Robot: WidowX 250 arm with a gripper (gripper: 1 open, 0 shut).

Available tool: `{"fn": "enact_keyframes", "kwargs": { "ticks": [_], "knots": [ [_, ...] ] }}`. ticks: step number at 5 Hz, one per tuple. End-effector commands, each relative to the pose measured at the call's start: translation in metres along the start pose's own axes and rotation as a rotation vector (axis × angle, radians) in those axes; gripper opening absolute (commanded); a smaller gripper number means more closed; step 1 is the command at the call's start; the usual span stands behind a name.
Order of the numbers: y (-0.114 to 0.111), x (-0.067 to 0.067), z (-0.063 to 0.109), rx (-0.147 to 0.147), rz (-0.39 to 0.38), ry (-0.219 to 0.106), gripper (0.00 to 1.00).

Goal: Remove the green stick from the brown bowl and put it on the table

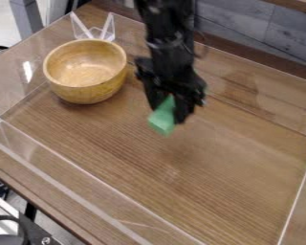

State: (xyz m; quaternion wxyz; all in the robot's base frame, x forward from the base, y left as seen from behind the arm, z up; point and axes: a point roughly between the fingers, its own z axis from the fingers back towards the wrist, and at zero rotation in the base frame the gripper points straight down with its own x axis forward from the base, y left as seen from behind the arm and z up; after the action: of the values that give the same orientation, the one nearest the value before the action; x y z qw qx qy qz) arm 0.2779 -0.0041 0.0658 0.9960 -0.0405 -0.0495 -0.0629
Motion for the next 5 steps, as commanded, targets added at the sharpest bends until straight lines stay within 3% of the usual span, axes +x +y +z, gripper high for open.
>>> {"fn": "enact_keyframes", "kwargs": {
  "ticks": [1, 2, 3, 5],
  "knots": [
    [-0.006, 0.007, -0.012, 0.024, 0.012, -0.021, 0.0],
    [-0.001, 0.011, -0.019, 0.027, 0.019, -0.017, 0.0],
    [0.004, 0.015, -0.016, 0.016, 0.036, -0.018, 1.0],
    [0.012, 0.023, -0.005, 0.002, 0.063, -0.03, 1.0]
  ]
}}
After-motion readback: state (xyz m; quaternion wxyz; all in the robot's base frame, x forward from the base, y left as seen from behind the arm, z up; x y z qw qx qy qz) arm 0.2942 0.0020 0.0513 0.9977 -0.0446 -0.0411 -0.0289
